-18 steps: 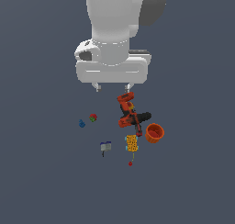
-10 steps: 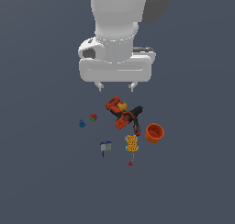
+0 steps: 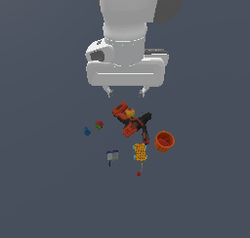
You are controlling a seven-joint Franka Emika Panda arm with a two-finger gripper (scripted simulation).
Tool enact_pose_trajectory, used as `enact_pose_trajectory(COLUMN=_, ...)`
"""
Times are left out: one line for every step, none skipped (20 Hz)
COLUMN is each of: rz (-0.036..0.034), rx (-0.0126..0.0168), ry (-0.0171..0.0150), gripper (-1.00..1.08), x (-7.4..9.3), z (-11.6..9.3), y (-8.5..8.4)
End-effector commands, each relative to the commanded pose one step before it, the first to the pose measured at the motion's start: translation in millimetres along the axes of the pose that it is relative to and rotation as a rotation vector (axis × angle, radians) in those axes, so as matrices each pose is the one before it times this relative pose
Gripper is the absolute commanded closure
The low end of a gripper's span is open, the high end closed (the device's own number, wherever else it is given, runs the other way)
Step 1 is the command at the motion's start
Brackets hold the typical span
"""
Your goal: Pick up a designated object from a clutter of objects.
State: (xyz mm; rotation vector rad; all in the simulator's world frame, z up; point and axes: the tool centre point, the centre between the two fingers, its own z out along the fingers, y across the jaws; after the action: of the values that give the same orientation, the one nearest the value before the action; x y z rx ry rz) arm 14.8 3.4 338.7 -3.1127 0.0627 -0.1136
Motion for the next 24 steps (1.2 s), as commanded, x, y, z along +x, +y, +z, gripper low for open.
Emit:
enact_pose_trajectory(rz=0.01605, rx=0.00100, ry=-0.00246, gripper=-0.92, x=-0.14, z=7.35, y=3.96)
enact_pose_trajectory(rz=0.00938, rx=0.00062, ry=-0.00090, gripper=-0.92, x=-0.02, z=4.14, y=2.22)
enact_pose_trajectory(rz=0.01073, rx=0.00057, ry=-0.00113, gripper=-0.92, x=-0.07, z=4.78, y=2.63)
enact_pose_trajectory(rz=0.01209, rx=0.00053, ry=-0.00133, gripper=-0.92, x=-0.12, z=5.40, y=3.03)
enact_pose_trajectory(rz=0.01346, rx=0.00053, ry=-0.00147, gripper=-0.92, x=-0.18, z=5.97, y=3.38)
enact_pose_trajectory(rz=0.01485, rx=0.00054, ry=-0.00156, gripper=-0.92, x=-0.24, z=6.52, y=3.70)
enact_pose_trajectory(rz=0.01623, rx=0.00051, ry=-0.00167, gripper=-0.92, x=-0.32, z=7.08, y=4.04)
enact_pose_trajectory(rz=0.01763, rx=0.00042, ry=-0.00181, gripper=-0.92, x=-0.42, z=7.65, y=4.42)
enact_pose_trajectory(rz=0.01907, rx=0.00030, ry=-0.00194, gripper=-0.92, x=-0.53, z=8.21, y=4.83)
enact_pose_trajectory(rz=0.02049, rx=0.00016, ry=-0.00205, gripper=-0.92, x=-0.66, z=8.75, y=5.22)
enact_pose_trajectory(rz=0.02193, rx=-0.00002, ry=-0.00216, gripper=-0.92, x=-0.81, z=9.27, y=5.63)
enact_pose_trajectory(rz=0.02337, rx=-0.00024, ry=-0.00226, gripper=-0.92, x=-0.97, z=9.79, y=6.05)
enact_pose_trajectory(rz=0.02482, rx=-0.00050, ry=-0.00234, gripper=-0.92, x=-1.15, z=10.29, y=6.49)
enact_pose_trajectory(rz=0.02628, rx=-0.00080, ry=-0.00241, gripper=-0.92, x=-1.34, z=10.76, y=6.95)
enact_pose_trajectory(rz=0.02745, rx=-0.00113, ry=-0.00244, gripper=-0.92, x=-1.53, z=11.11, y=7.34)
enact_pose_trajectory(rz=0.02760, rx=-0.00145, ry=-0.00237, gripper=-0.92, x=-1.67, z=11.02, y=7.47)
enact_pose_trajectory(rz=0.02764, rx=-0.00176, ry=-0.00228, gripper=-0.92, x=-1.79, z=10.89, y=7.57)
enact_pose_trajectory(rz=0.02768, rx=-0.00208, ry=-0.00218, gripper=-0.92, x=-1.91, z=10.76, y=7.69)
enact_pose_trajectory(rz=0.02770, rx=-0.00239, ry=-0.00208, gripper=-0.92, x=-2.02, z=10.62, y=7.80)
enact_pose_trajectory(rz=0.02742, rx=-0.00267, ry=-0.00195, gripper=-0.92, x=-2.10, z=10.37, y=7.83)
enact_pose_trajectory(rz=0.02612, rx=-0.00283, ry=-0.00174, gripper=-0.92, x=-2.09, z=9.74, y=7.56)
enact_pose_trajectory(rz=0.02471, rx=-0.00293, ry=-0.00155, gripper=-0.92, x=-2.04, z=9.09, y=7.25)
enact_pose_trajectory(rz=0.02329, rx=-0.00299, ry=-0.00136, gripper=-0.92, x=-1.99, z=8.45, y=6.92)
enact_pose_trajectory(rz=0.02187, rx=-0.00301, ry=-0.00119, gripper=-0.92, x=-1.91, z=7.84, y=6.58)
